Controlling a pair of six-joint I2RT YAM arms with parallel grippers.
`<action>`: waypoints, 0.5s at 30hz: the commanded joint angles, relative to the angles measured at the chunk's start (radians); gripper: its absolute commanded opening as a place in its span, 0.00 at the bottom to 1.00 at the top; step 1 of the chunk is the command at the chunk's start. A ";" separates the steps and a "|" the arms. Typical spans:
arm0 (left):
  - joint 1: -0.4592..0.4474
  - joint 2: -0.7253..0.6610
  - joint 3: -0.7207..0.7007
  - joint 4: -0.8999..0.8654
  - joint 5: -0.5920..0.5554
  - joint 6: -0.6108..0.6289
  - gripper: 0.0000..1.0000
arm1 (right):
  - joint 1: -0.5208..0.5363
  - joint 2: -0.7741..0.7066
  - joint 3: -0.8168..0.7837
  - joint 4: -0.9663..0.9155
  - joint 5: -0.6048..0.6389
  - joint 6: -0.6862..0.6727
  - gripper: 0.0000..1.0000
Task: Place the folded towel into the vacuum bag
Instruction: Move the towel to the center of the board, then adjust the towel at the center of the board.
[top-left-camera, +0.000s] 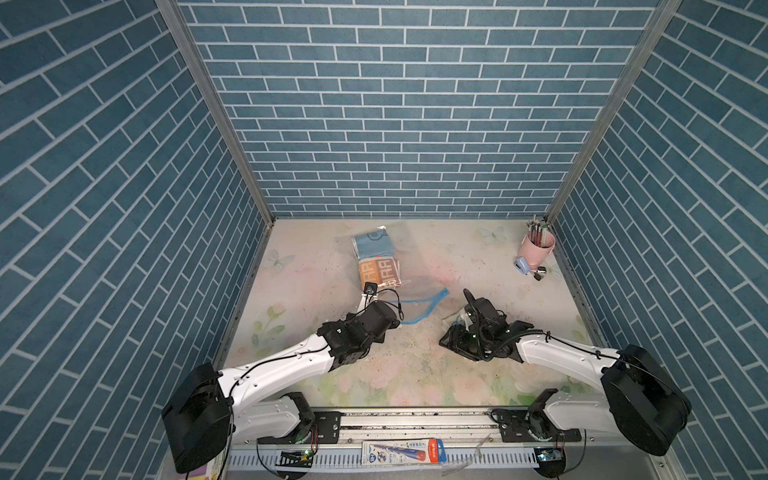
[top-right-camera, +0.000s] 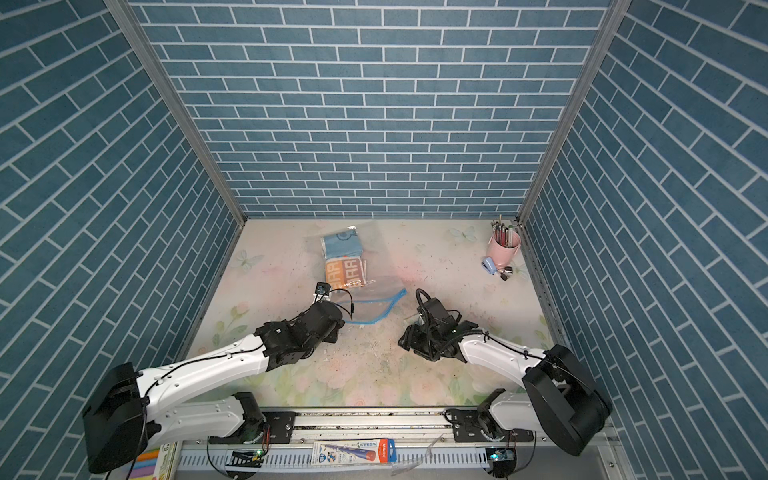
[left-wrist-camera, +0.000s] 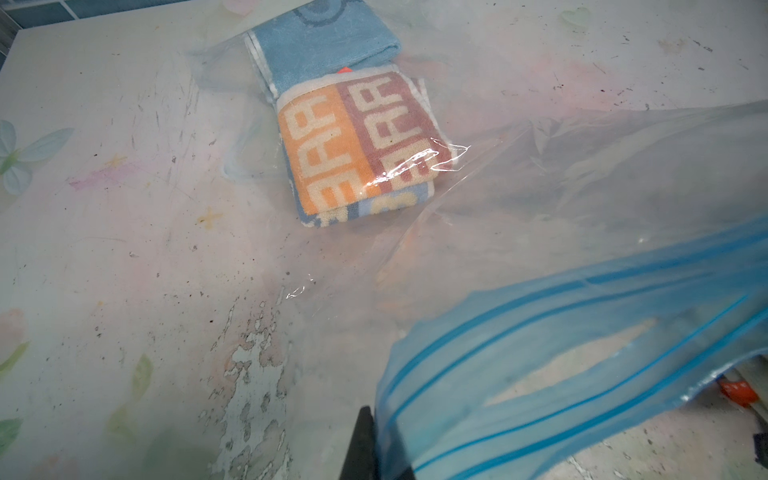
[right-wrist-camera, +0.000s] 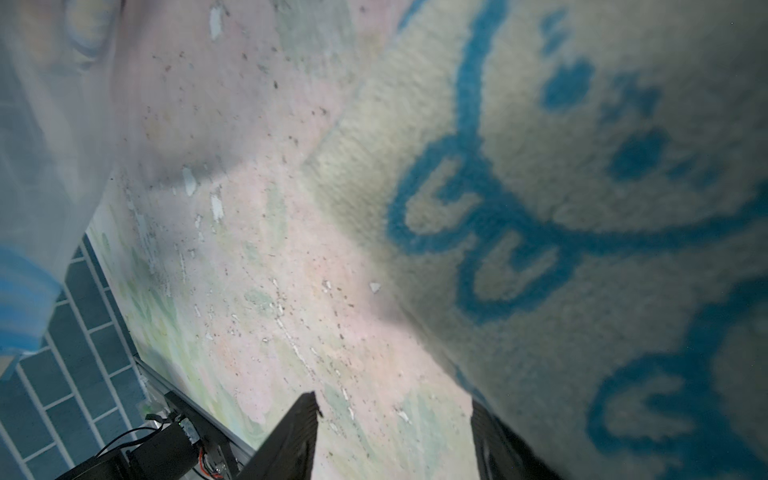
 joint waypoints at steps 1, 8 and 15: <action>0.005 0.001 0.015 0.013 0.008 -0.009 0.00 | -0.001 -0.042 -0.017 -0.075 0.078 0.052 0.61; 0.004 0.048 0.032 0.014 0.038 -0.004 0.00 | -0.113 -0.141 -0.077 -0.174 0.128 0.028 0.63; 0.004 0.054 0.034 0.020 0.043 0.001 0.00 | -0.278 -0.247 -0.063 -0.338 0.184 -0.065 0.64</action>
